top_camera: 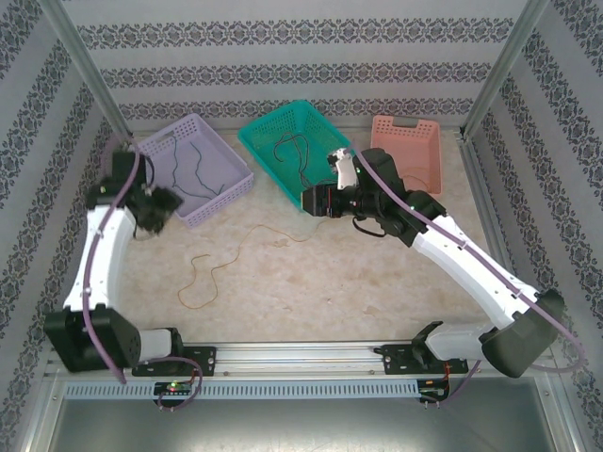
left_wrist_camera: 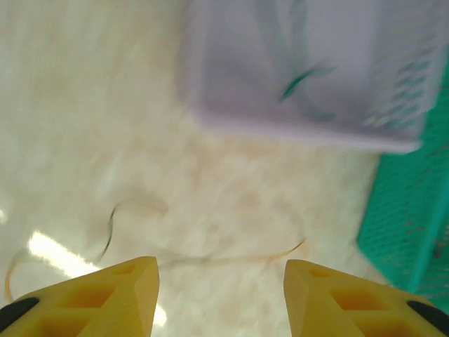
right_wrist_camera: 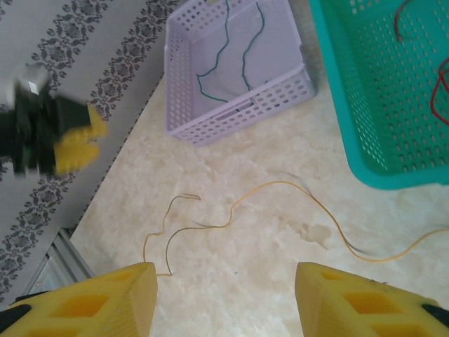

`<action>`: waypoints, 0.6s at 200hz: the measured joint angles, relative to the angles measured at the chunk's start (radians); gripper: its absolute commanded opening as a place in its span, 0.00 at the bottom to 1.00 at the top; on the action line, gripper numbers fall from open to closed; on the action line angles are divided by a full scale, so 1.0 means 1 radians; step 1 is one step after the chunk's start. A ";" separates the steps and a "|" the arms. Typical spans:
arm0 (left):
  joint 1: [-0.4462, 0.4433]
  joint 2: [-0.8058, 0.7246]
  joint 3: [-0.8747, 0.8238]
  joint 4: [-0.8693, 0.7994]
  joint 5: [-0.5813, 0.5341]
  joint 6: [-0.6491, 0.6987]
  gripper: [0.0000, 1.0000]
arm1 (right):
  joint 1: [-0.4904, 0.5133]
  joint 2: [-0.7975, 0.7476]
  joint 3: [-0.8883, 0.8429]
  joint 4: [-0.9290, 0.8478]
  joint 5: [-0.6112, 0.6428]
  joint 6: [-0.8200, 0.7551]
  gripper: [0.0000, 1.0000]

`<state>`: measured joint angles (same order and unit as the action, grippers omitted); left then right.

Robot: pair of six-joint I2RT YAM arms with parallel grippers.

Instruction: Untangle the cables

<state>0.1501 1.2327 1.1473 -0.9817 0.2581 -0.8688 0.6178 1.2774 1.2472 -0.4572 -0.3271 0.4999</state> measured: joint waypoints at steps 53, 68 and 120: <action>0.000 -0.130 -0.285 0.019 0.079 0.048 0.43 | 0.000 -0.045 -0.168 0.051 -0.022 0.076 0.54; -0.001 -0.054 -0.280 0.029 0.066 0.143 0.46 | 0.000 -0.048 -0.178 0.050 -0.027 0.078 0.54; -0.039 0.165 -0.277 0.061 -0.002 0.343 0.51 | 0.000 -0.084 -0.178 0.051 -0.030 0.077 0.54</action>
<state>0.1108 1.3975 0.8700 -0.9203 0.2562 -0.5255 0.6178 1.1934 1.0695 -0.4065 -0.3569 0.5766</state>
